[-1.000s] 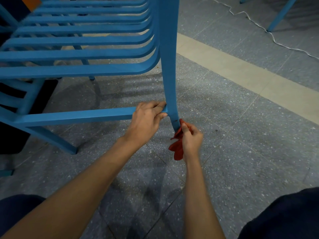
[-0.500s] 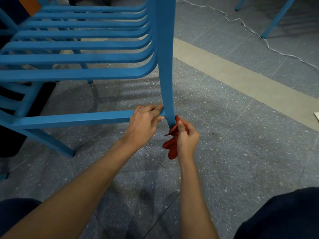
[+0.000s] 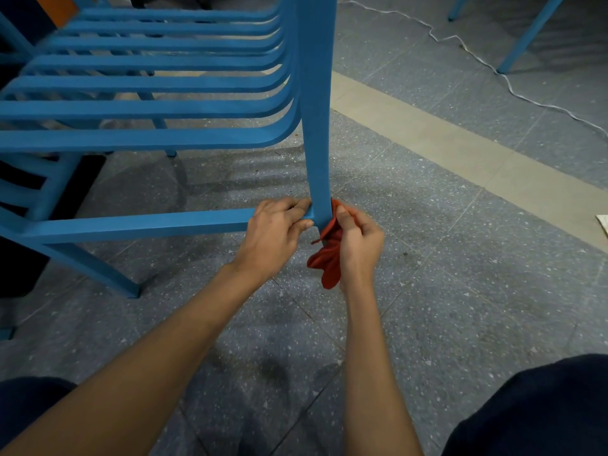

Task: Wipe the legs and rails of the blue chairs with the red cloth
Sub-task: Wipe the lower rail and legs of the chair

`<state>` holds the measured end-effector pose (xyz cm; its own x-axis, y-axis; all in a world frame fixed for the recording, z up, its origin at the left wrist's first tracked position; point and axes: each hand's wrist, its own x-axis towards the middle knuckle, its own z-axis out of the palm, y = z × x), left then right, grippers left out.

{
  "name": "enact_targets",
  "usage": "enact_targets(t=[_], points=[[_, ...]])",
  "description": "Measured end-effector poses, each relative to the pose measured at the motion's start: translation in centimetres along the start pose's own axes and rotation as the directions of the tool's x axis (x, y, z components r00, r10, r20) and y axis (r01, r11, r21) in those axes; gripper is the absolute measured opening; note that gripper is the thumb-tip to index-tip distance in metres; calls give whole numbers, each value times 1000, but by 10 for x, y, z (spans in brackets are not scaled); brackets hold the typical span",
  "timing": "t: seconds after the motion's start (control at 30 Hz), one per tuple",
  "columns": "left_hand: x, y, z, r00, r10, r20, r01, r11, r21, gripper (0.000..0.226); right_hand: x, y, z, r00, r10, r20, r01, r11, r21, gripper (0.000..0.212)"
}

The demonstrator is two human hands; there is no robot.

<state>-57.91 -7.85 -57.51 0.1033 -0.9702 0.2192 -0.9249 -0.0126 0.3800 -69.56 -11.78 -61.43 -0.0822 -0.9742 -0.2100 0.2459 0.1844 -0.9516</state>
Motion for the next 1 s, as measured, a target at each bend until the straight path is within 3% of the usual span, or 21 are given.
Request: enact_targets(t=[0.23,0.3,0.53,0.67,0.8,0.9,1.0], points=[[-1,1,-1,1000,21,-22,-21,1000,1,36,7,17,-13,983,178,-50,-185,959,-214,19],[-1,1,-1,999,21,-26,-21,1000,2,36,7,4,-9,991,132,-25,-134,956,-262,21],[-1,-1,1,999,21,-30,-21,1000,0,35,-12,-5,3,989,-144,-24,144,989,-23,12],[-1,0,1,999,25,-35,-25,1000,1,35,-19,19,-9,992,-79,-93,66,988,-138,8],[-1,2,1,998,35,-48,-35,999,3,33,-14,16,-9,997,-18,-77,1,977,-212,17],[0,1,2,998,42,-52,-42,999,7,32,-14,-1,3,996,-81,-29,79,995,-60,13],[0,0,3,998,44,-43,-43,999,23,32,-18,-1,10,980,-196,-26,195,980,-37,18]])
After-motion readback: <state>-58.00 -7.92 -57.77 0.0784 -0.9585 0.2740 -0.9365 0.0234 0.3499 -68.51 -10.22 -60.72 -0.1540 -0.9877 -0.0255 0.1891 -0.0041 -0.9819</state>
